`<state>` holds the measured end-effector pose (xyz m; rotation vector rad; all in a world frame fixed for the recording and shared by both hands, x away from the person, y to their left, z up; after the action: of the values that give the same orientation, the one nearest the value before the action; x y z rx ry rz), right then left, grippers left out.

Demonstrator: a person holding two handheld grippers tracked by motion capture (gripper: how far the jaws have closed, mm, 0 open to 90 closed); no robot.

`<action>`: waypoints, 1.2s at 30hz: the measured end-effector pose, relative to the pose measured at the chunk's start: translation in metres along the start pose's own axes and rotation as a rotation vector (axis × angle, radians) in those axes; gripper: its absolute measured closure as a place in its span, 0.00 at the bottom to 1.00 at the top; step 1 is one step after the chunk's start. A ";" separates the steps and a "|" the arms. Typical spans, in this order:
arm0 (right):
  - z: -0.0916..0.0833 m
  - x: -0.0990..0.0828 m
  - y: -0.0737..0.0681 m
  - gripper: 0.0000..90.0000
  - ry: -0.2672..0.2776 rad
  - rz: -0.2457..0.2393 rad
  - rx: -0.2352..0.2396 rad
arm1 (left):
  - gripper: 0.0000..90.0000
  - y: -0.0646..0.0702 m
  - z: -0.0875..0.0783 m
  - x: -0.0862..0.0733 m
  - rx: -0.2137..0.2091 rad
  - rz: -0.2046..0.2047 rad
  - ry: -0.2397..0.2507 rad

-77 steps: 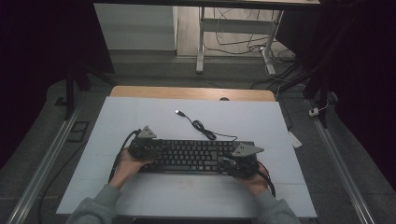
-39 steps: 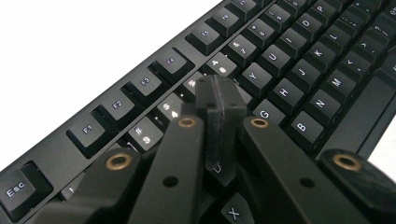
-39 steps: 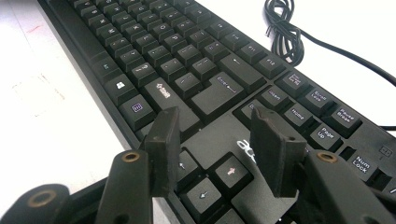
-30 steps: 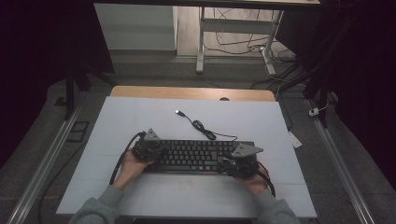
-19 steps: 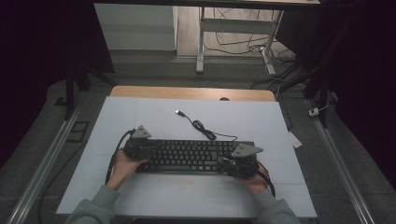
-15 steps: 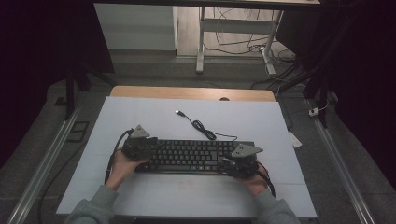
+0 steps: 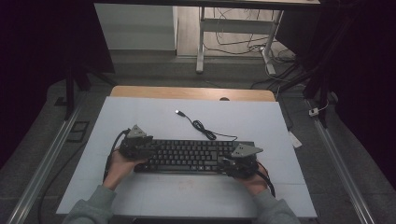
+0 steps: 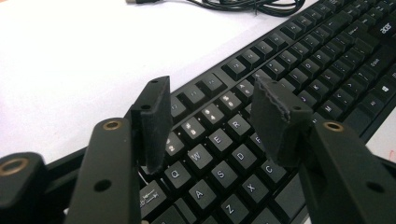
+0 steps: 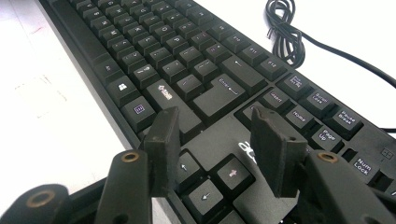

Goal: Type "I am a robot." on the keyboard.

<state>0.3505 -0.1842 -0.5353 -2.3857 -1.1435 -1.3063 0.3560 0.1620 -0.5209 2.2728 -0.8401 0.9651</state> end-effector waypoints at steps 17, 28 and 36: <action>0.001 0.017 -0.004 0.59 0.047 0.029 0.030 | 0.48 0.001 0.005 -0.001 -0.012 0.005 -0.037; 0.005 0.034 -0.011 0.59 0.069 0.013 0.046 | 0.47 0.002 0.009 -0.002 -0.017 0.006 -0.050; 0.015 0.042 -0.016 0.68 0.062 0.009 0.059 | 0.46 0.002 0.009 -0.003 -0.018 0.005 -0.052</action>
<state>0.3621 -0.1432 -0.5141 -2.2896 -1.1365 -1.3159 0.3574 0.1558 -0.5280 2.2902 -0.8735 0.9013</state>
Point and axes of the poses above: each handheld gripper's, and its own axes: z roughly forward along the jaws, x roughly out of its top, y roughly to its right, the point moved 4 cm from there along z, roughly forward along the jaws, and after that the axes turned 12 degrees about -x, right-handed, at the moved point
